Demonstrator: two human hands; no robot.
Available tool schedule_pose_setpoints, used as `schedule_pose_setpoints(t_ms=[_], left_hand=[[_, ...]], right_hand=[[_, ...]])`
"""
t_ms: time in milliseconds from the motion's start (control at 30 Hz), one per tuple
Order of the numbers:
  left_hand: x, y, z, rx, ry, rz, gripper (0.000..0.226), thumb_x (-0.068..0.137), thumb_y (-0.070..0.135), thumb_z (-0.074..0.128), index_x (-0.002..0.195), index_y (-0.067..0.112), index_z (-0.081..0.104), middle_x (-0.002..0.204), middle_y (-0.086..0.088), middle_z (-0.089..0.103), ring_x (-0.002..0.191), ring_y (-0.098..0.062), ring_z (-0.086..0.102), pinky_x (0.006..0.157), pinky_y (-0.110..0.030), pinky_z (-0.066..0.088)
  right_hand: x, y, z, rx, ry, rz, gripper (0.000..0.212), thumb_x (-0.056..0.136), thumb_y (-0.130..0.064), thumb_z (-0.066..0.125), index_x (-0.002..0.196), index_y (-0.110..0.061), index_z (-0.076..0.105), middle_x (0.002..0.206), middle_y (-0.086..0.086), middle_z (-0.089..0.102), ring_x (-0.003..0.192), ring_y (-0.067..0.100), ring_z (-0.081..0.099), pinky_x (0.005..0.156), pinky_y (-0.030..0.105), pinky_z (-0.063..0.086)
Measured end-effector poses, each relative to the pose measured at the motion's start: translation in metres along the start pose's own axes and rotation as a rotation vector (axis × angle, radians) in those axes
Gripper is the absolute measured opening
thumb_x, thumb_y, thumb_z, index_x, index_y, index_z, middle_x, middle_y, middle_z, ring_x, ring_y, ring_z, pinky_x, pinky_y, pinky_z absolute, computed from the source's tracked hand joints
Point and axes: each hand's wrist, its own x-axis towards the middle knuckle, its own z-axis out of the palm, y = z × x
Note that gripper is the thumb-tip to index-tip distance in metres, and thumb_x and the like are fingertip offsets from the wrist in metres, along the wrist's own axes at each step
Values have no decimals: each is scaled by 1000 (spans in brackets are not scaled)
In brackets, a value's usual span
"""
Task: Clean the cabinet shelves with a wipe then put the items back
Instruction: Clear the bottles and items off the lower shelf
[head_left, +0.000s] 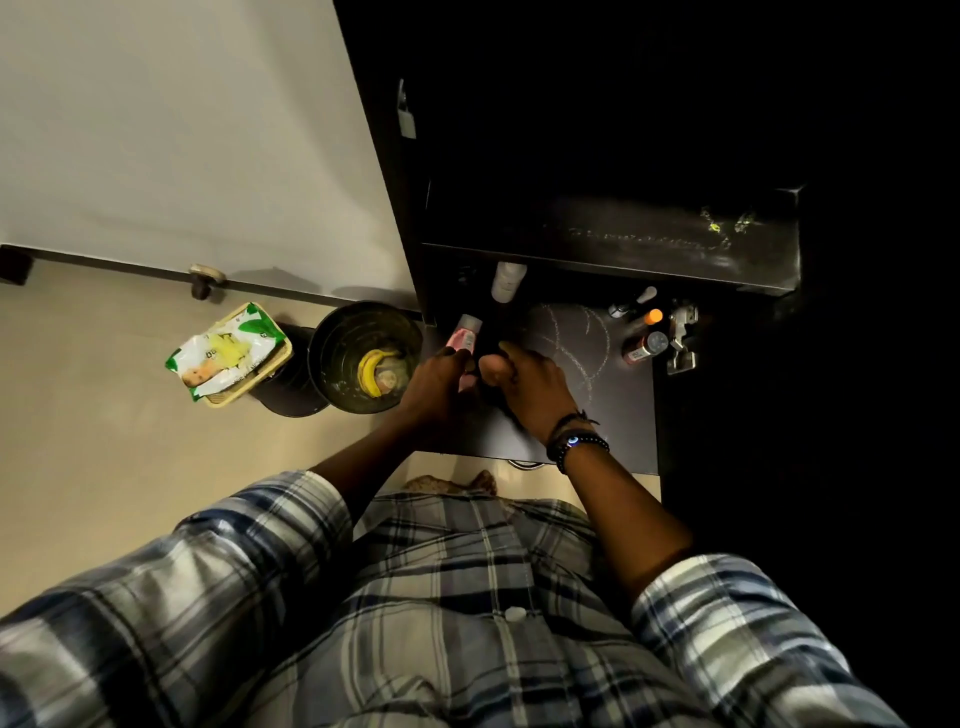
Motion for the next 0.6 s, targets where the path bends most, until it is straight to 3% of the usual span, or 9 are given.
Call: schedule_pose_setpoints(t_ms=[200, 300, 367, 433, 500, 600], left_hand=[[-3, 3, 0, -14, -47, -27, 31, 81, 20, 69, 107, 5, 59, 107, -20, 60, 90, -38, 60, 72, -40, 47], [-3, 3, -2, -9, -67, -21, 40, 74, 20, 75, 108, 5, 60, 107, -19, 60, 91, -39, 60, 71, -38, 45], [-2, 3, -4, -6, -52, -20, 42, 75, 21, 74, 111, 7, 58, 109, -18, 58, 91, -38, 60, 71, -37, 45], [0, 4, -7, 9, -38, -10, 49, 77, 20, 72, 120, 6, 54, 118, -19, 55, 99, -39, 58, 77, -34, 44], [4, 9, -12, 34, -56, 37, 58, 77, 24, 69, 126, -1, 49, 127, -25, 50, 107, -42, 54, 86, -38, 44], [8, 13, -17, 43, -63, 66, 77, 74, 50, 51, 131, -1, 44, 126, -27, 48, 110, -42, 49, 89, -45, 44]], right_hand=[[0, 15, 3, 41, -68, 56, 61, 89, -45, 55, 141, -20, 36, 134, 12, 54, 118, 31, 55, 99, 39, 46], [-5, 20, -2, 120, -67, 58, 82, 78, -67, 53, 143, -23, 30, 136, 9, 53, 119, 28, 55, 97, 43, 49], [-9, 28, -8, 103, 31, 68, 78, 82, -71, 41, 140, -20, 36, 131, 9, 57, 115, 26, 56, 94, 40, 49], [-10, 40, -16, -24, 247, 76, 71, 87, -70, 31, 126, -14, 51, 121, 10, 59, 108, 29, 54, 90, 35, 46], [-8, 52, -30, -222, 480, 150, 56, 91, -55, 39, 115, -8, 54, 119, 17, 55, 107, 35, 50, 88, 40, 44], [-1, 68, -56, -340, 545, 359, 47, 88, -40, 53, 125, -11, 49, 137, 15, 43, 117, 39, 42, 91, 47, 42]])
